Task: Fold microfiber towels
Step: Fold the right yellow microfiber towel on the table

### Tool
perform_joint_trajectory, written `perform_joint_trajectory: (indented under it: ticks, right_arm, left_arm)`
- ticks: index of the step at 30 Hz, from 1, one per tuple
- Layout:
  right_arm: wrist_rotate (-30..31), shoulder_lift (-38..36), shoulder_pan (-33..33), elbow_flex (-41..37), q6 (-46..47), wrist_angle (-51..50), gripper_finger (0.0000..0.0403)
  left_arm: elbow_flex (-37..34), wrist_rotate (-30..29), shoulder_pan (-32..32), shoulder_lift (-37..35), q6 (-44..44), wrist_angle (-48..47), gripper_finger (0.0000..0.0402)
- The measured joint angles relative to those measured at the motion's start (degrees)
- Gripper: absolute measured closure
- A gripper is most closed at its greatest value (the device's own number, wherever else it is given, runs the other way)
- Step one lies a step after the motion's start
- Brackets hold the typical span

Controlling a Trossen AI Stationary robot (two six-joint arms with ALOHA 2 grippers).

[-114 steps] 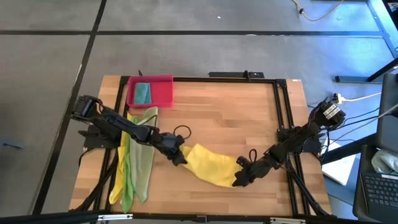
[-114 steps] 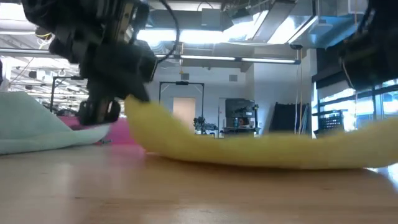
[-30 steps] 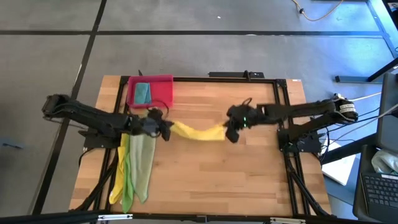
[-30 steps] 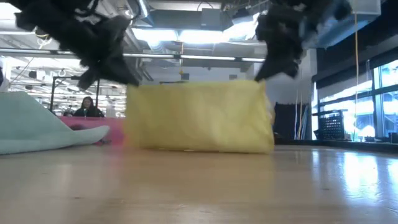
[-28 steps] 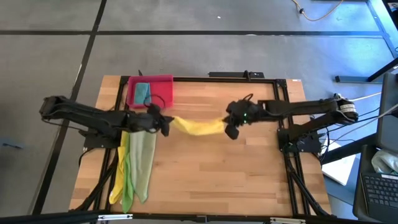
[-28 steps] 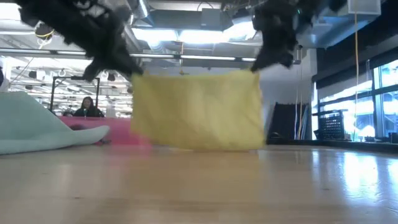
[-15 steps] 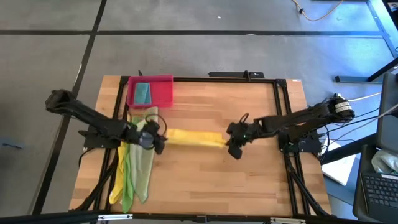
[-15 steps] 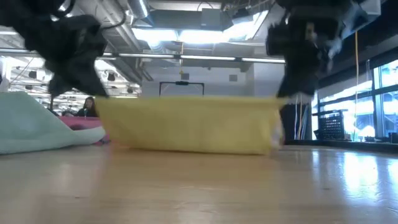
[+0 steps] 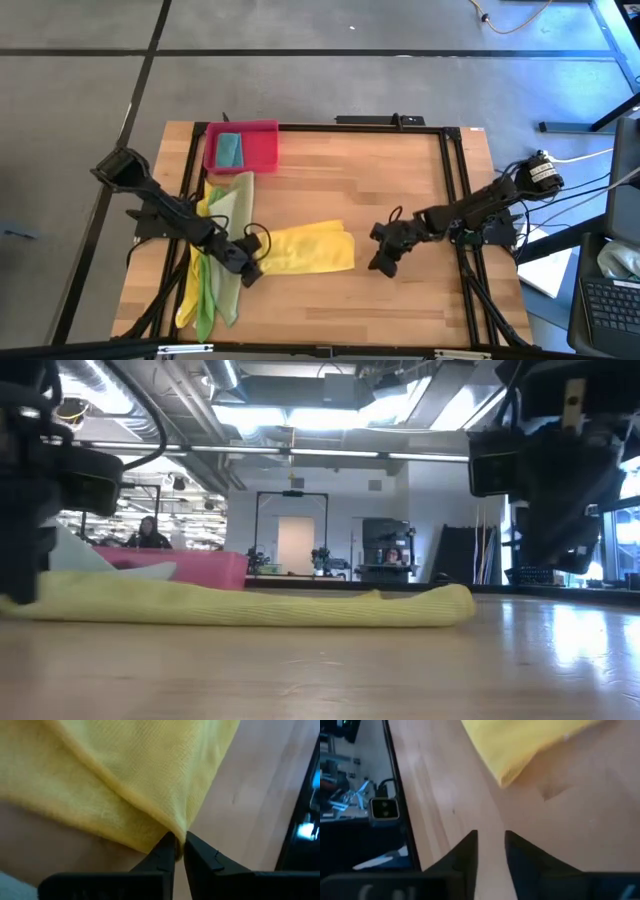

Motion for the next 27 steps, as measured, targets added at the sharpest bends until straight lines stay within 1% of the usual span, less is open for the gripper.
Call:
perform_joint_trajectory:
  ticks: [5, 9, 12, 14, 17, 21, 24, 27]
  right_arm:
    - [-0.25, 0.00, -0.15, 0.02, 0.22, -1.60, 0.0253]
    - [1.36, 0.00, -1.72, 0.02, 0.27, -1.36, 0.0237]
    - [1.52, 0.00, -3.63, 0.05, 0.27, -1.08, 0.0238]
    - [1.36, -0.29, -4.92, 0.09, -0.09, -1.10, 0.0242]
    - [1.30, -1.56, -6.79, 0.13, -2.44, -1.03, 0.0249]
    - [1.16, -3.02, -9.48, 0.13, -5.49, -0.80, 0.0260]
    - [1.18, -3.02, -11.51, 0.13, -7.44, -0.89, 0.0266]
    - [1.15, -3.02, -13.49, 0.13, -13.34, -0.28, 0.0268]
  left_arm:
    - [0.00, 2.98, -0.92, -0.08, 0.05, 0.31, 0.0355]
    - [0.02, 5.83, -1.09, -0.09, 0.70, 2.69, 0.0353]
    - [0.02, 8.77, -0.93, -0.49, 1.25, 3.93, 0.0356]
    - [0.02, 9.31, -0.92, -1.42, 1.21, 4.12, 0.0357]
    - [0.04, 8.64, -0.92, -3.85, 1.19, 4.08, 0.0358]
    - [0.11, 5.69, -0.45, -7.15, 1.24, 1.92, 0.0358]
    - [0.09, 5.45, 0.25, -7.30, 1.21, 0.05, 0.0358]
    - [0.09, 6.26, 0.79, -7.10, 0.09, -0.20, 0.0358]
